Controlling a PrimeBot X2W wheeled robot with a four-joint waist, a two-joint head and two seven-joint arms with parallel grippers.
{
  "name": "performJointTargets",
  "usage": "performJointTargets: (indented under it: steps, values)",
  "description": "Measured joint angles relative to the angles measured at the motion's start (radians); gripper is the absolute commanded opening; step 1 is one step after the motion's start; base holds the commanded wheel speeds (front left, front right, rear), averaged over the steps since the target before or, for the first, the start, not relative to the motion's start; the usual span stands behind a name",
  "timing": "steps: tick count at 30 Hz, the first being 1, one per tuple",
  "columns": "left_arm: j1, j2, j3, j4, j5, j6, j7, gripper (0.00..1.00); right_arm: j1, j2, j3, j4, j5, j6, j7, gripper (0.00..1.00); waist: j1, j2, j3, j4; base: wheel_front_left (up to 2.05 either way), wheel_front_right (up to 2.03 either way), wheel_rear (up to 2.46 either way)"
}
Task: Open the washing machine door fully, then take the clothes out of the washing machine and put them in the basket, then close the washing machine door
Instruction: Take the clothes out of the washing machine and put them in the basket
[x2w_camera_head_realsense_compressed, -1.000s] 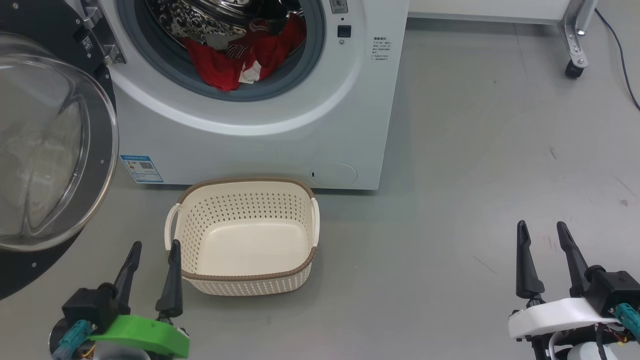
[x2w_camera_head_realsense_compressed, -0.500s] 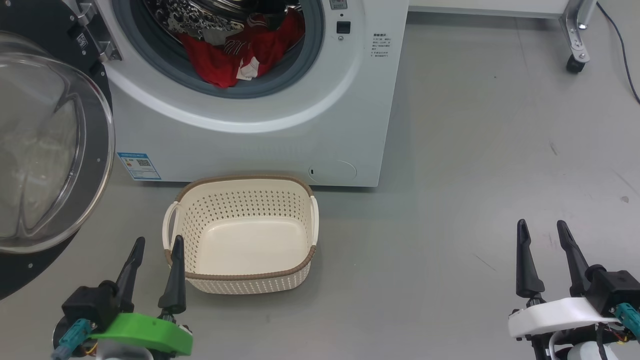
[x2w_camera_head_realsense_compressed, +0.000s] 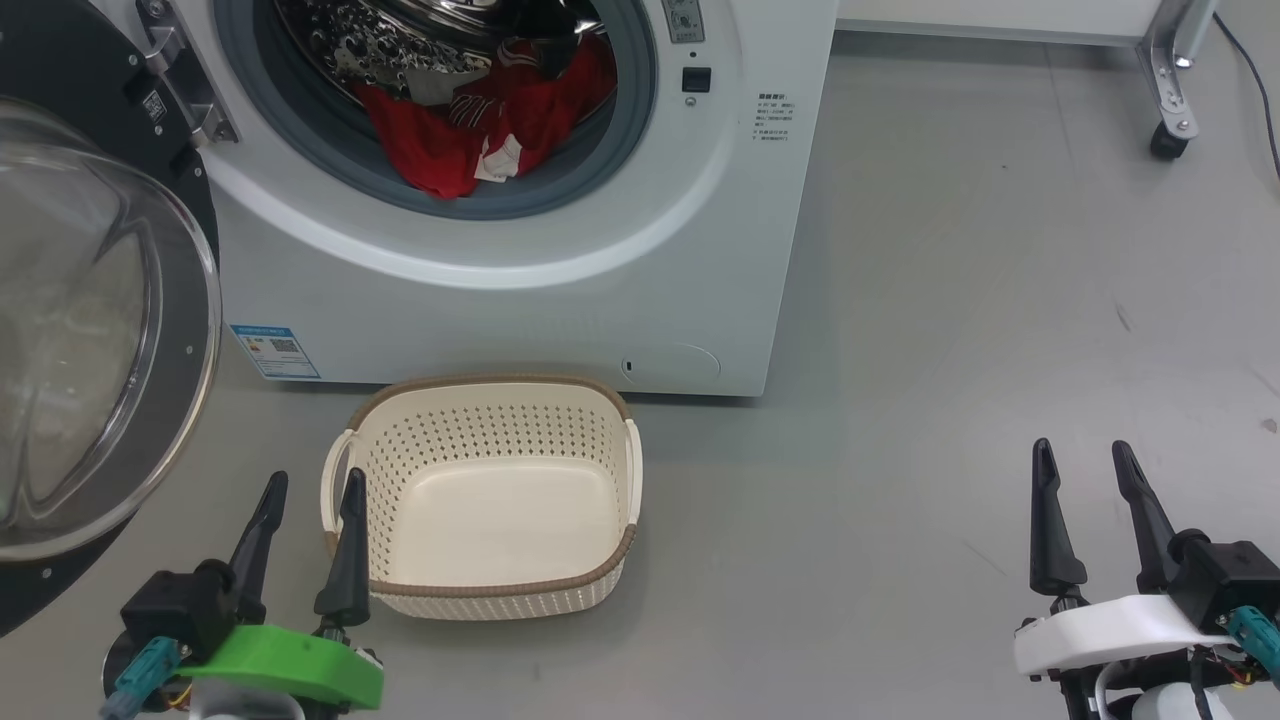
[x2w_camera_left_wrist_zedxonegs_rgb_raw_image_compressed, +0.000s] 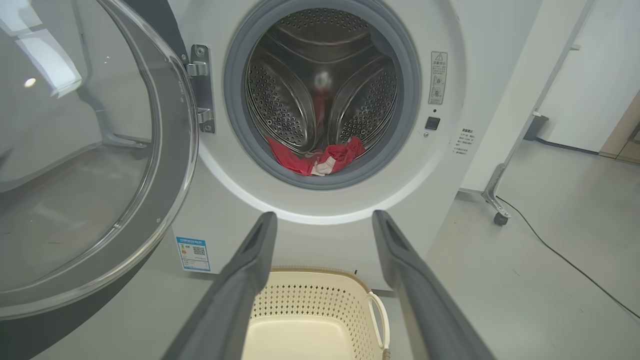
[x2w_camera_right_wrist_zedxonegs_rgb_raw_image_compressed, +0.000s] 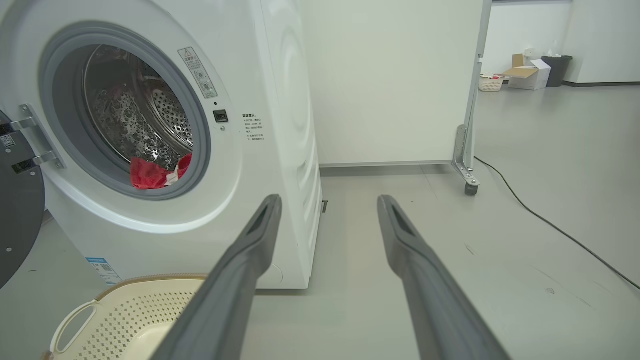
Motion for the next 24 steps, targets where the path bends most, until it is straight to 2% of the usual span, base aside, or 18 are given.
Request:
performJointTargets:
  steps: [14, 24]
  values:
    - [0.0, 0.007, 0.003, 0.0, 0.011, 0.0, 0.0, 1.0, 0.0, 0.005, 0.001, 0.004, 0.0, 0.0, 0.0, 1.0, 0.0, 0.0, -0.002, 0.007, 1.34, -1.34, 0.0]
    - [0.0, 0.007, 0.004, 0.0, 0.019, 0.0, 0.0, 1.0, -0.001, 0.006, 0.002, 0.005, 0.0, 0.0, 0.0, 1.0, 0.0, 0.0, -0.003, 0.005, 0.98, -0.98, 0.0]
